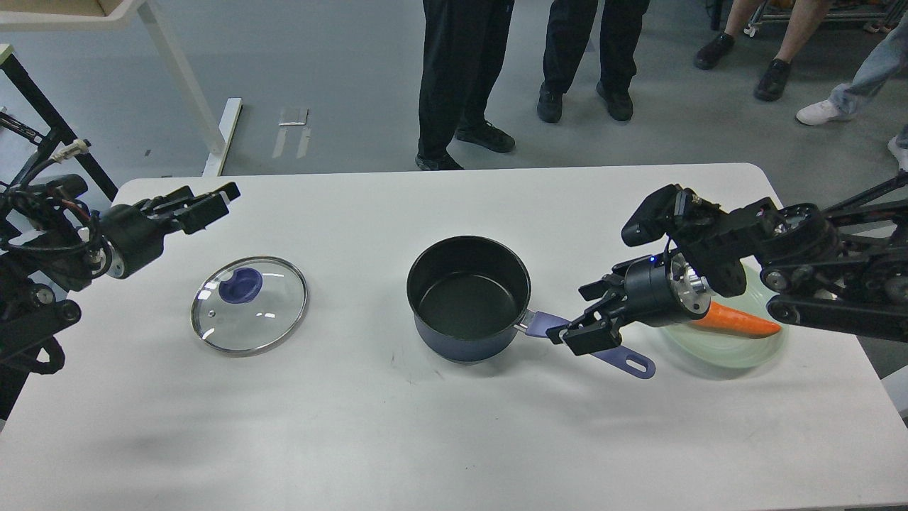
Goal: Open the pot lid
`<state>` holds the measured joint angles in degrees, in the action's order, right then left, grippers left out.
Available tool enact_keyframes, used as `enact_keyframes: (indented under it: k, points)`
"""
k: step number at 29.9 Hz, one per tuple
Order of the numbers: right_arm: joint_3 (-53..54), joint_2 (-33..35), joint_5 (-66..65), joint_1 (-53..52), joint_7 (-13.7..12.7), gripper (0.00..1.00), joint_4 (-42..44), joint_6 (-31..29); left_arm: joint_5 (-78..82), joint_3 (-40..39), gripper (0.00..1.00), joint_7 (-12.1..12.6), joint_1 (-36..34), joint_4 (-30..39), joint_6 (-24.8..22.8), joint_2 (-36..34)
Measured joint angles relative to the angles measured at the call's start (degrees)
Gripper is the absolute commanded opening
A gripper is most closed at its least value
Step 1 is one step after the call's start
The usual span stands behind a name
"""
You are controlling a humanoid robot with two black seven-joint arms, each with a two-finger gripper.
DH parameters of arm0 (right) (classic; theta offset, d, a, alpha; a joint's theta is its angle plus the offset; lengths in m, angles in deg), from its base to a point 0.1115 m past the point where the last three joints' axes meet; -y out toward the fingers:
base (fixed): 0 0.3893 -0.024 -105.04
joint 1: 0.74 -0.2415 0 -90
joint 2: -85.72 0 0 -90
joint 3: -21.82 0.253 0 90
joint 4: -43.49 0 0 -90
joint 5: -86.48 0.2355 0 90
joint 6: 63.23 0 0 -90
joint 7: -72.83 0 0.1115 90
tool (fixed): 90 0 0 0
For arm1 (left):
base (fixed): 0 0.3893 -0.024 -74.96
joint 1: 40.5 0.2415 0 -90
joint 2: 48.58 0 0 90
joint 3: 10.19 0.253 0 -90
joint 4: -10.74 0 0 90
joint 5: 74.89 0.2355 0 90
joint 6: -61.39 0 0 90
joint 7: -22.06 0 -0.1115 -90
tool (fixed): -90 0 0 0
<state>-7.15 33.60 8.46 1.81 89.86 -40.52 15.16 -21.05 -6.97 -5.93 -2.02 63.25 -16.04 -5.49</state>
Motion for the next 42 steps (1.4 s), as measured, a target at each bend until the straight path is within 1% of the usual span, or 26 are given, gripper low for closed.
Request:
enact_keyframes:
  k: [5,8,12,17,20,22,27,30,36,42]
  points:
    - [11.66,4.66,2.98,2.18,0.37,0.99,3.48,-0.06,-16.63,-1.45,0.99,0.0,-1.43,-0.02,-0.2,0.5]
    - [19.97,5.24,9.85,5.92,0.51,0.99,6.7,-0.16,-25.18,-2.32,0.99,0.0,-1.86,-0.05,-0.25,2.08]
    - [29.05,5.34,19.67,10.43,0.45,0.99,10.81,-0.09,-32.08,-3.29,0.99,0.0,-2.37,-0.25,-0.62,5.03]
    - [36.47,5.1,28.76,15.27,0.38,0.99,14.87,0.7,-38.35,-7.64,0.99,0.0,-2.5,-2.54,-1.46,10.12]
    - [38.9,4.77,33.36,18.0,0.37,0.99,16.53,1.6,-42.97,-10.26,0.99,0.0,-2.49,-4.69,-3.26,12.57]
    - [40.4,4.44,36.58,19.83,0.38,0.99,17.63,3.04,-46.4,-11.45,0.99,0.0,-2.49,-6.76,-5.46,14.26]
    - [44.81,0.52,46.59,24.0,0.52,0.99,21.76,8.81,-53.41,-13.12,0.99,0.0,-2.25,-10.25,-11.91,17.28]
    - [47.88,-2.36,52.43,26.34,0.63,0.99,24.57,10.01,-56.59,-13.41,0.99,0.0,-1.91,-10.81,-14.93,17.88]
    - [57.09,-8.2,63.95,32.66,0.65,0.99,26.99,10.54,-64.64,-13.51,0.99,-0.01,-1.73,-11.03,-17.74,18.73]
    - [70.83,-16.08,71.61,39.04,0.65,0.99,29.96,10.48,-68.62,-14.6,0.99,-0.01,-1.16,-11.15,-18.99,21.32]
